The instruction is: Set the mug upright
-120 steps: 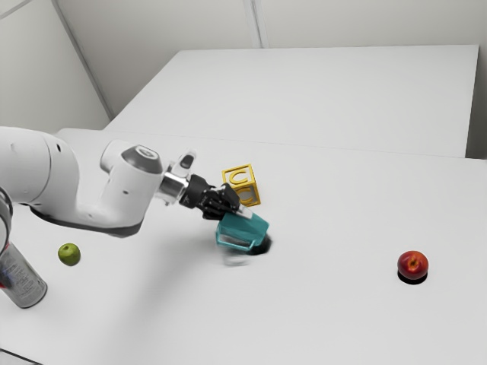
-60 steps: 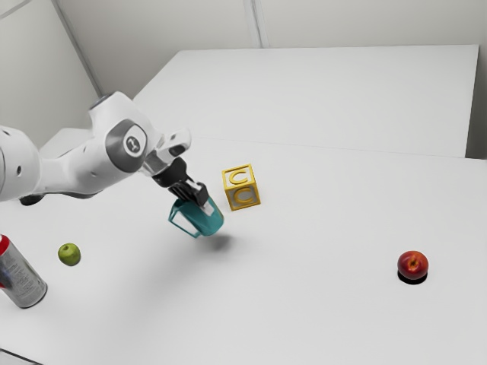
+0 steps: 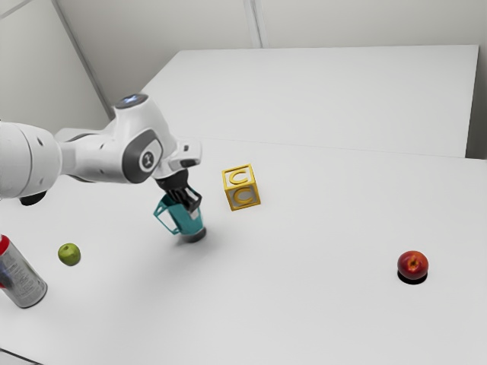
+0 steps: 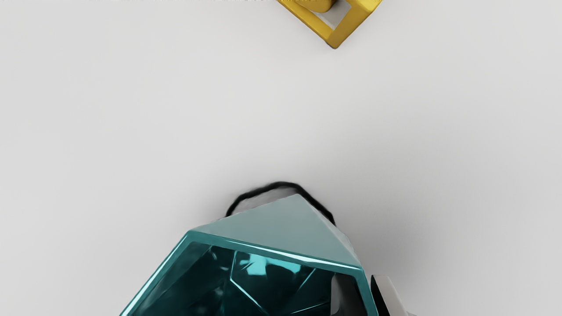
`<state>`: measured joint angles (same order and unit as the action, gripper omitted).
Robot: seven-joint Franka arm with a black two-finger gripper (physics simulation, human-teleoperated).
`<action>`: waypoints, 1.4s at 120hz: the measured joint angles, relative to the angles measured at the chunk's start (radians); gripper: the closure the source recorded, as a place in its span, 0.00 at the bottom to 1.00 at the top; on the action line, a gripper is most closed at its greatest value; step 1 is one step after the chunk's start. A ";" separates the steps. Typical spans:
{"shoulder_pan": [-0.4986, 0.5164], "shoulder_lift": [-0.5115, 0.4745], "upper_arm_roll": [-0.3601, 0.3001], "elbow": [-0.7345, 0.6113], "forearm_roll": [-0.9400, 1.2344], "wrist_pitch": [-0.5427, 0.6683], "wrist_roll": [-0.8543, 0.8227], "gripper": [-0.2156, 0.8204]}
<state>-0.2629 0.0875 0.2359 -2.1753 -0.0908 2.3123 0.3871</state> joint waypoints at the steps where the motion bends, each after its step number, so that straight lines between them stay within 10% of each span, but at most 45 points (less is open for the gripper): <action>1: -0.001 0.001 0.000 0.000 0.001 0.001 -0.002 0.93; 83: -0.002 0.048 0.000 0.014 0.099 0.077 -0.080 0.91; 168: -0.021 -0.096 -0.001 0.023 0.108 0.060 -0.100 0.38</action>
<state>-0.2836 -0.0081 0.2347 -2.1525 0.0173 2.3719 0.2868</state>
